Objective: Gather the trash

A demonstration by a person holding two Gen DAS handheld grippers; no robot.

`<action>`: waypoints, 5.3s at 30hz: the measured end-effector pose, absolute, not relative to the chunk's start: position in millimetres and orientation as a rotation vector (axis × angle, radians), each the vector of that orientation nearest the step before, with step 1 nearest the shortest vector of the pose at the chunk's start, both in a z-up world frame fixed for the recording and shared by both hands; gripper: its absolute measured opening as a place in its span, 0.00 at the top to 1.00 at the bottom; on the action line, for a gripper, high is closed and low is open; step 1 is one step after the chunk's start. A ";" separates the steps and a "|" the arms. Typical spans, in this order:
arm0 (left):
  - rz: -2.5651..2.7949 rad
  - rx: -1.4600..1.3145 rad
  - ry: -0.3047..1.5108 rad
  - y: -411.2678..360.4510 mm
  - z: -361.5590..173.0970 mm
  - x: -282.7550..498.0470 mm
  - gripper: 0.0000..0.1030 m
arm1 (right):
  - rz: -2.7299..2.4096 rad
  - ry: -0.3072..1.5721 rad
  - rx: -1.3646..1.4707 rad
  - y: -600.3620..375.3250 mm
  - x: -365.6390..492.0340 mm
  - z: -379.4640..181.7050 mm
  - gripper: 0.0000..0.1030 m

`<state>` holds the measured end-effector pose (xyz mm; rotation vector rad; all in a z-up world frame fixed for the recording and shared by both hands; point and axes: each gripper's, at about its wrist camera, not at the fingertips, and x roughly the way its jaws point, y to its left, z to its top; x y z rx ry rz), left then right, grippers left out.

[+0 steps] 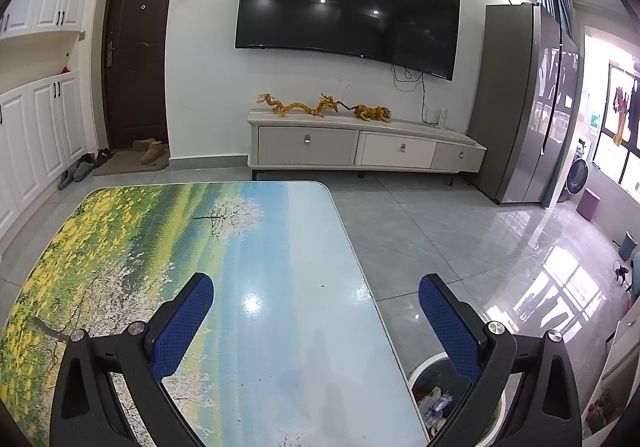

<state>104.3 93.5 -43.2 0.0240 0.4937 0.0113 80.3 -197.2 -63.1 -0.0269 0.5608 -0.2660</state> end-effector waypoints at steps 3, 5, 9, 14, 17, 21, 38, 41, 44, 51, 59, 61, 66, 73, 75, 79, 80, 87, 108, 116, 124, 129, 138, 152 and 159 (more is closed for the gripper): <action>0.025 0.028 0.492 94.7 -41.5 101.5 0.00 | -0.258 0.555 -0.026 -197.1 79.7 -64.4 0.00; 0.033 0.027 0.490 95.5 -40.7 99.7 0.00 | -0.250 0.557 -0.030 -196.1 79.6 -65.7 0.00; 0.038 0.015 0.485 93.1 -39.5 95.7 0.00 | -0.238 0.557 -0.059 -195.9 76.7 -66.3 0.00; 0.017 0.018 0.489 78.0 -39.4 91.2 0.00 | -0.239 0.540 -0.087 -201.4 66.4 -63.2 0.00; 0.006 0.030 0.487 67.1 -38.1 87.6 0.00 | -0.244 0.534 -0.076 -209.7 59.2 -63.5 0.00; -0.002 0.040 0.483 54.9 -34.8 81.6 0.00 | -0.249 0.536 -0.046 -222.1 52.1 -67.4 0.00; -0.002 0.109 0.447 23.0 -14.3 38.6 0.00 | -0.200 0.481 0.008 -233.6 17.6 -57.9 0.00; -0.005 0.115 0.428 21.2 -8.0 26.8 0.00 | -0.195 0.459 0.009 -232.5 8.3 -51.1 0.00; -0.004 0.117 0.407 20.4 -1.8 14.4 0.00 | -0.189 0.433 0.014 -231.6 -4.1 -44.2 0.00; -0.002 0.116 0.377 20.3 7.1 -12.9 0.00 | -0.172 0.396 0.021 -230.9 -28.4 -33.5 0.00; 0.009 0.122 0.333 20.8 17.6 -46.8 0.00 | -0.146 0.352 0.030 -228.6 -54.1 -23.3 0.00; 0.009 0.120 0.324 21.0 19.7 -54.0 0.00 | -0.140 0.338 0.030 -227.9 -60.5 -19.2 0.00; 0.009 0.115 0.299 23.3 26.1 -66.2 0.00 | -0.135 0.305 0.033 -228.6 -71.6 -11.2 0.00; 0.005 0.118 0.300 21.6 29.7 -62.5 0.00 | -0.145 0.300 0.041 -237.3 -70.0 -5.6 0.00; 0.006 0.118 0.306 20.6 30.0 -59.4 0.00 | -0.146 0.306 0.041 -238.7 -68.0 -6.6 0.00; 0.007 0.119 0.320 21.1 26.9 -53.8 0.00 | -0.142 0.326 0.034 -237.9 -58.5 -9.7 0.00; 0.007 0.118 0.324 21.4 26.2 -51.6 0.00 | -0.143 0.329 0.030 -237.2 -57.0 -10.6 0.00; -0.001 0.114 0.346 21.7 16.6 -39.6 0.00 | -0.153 0.356 0.029 -236.9 -43.2 -16.2 0.00; -0.028 0.085 0.461 33.0 -23.1 67.3 0.00 | -0.184 0.485 -0.021 -232.1 41.2 -55.0 0.00; -0.069 0.070 0.475 36.7 -34.3 89.7 0.00 | -0.236 0.517 -0.044 -228.1 52.6 -57.7 0.00; -0.091 0.065 0.484 31.7 -36.2 98.0 0.00 | -0.234 0.536 -0.067 -224.3 59.7 -56.5 0.00; -0.093 0.063 0.490 23.2 -36.3 92.9 0.00 | -0.222 0.528 -0.073 -221.8 58.2 -54.4 0.00; -0.119 0.117 0.494 -8.1 -30.9 68.2 0.00 | -0.252 0.495 -0.039 -236.2 28.6 -54.6 0.00; -0.102 0.119 0.503 -11.8 -20.5 39.0 0.00 | -0.200 0.456 0.019 -237.9 4.7 -48.2 0.00; -0.107 0.115 0.497 -10.2 -19.3 37.1 0.00 | -0.195 0.438 0.011 -235.4 0.4 -43.8 0.00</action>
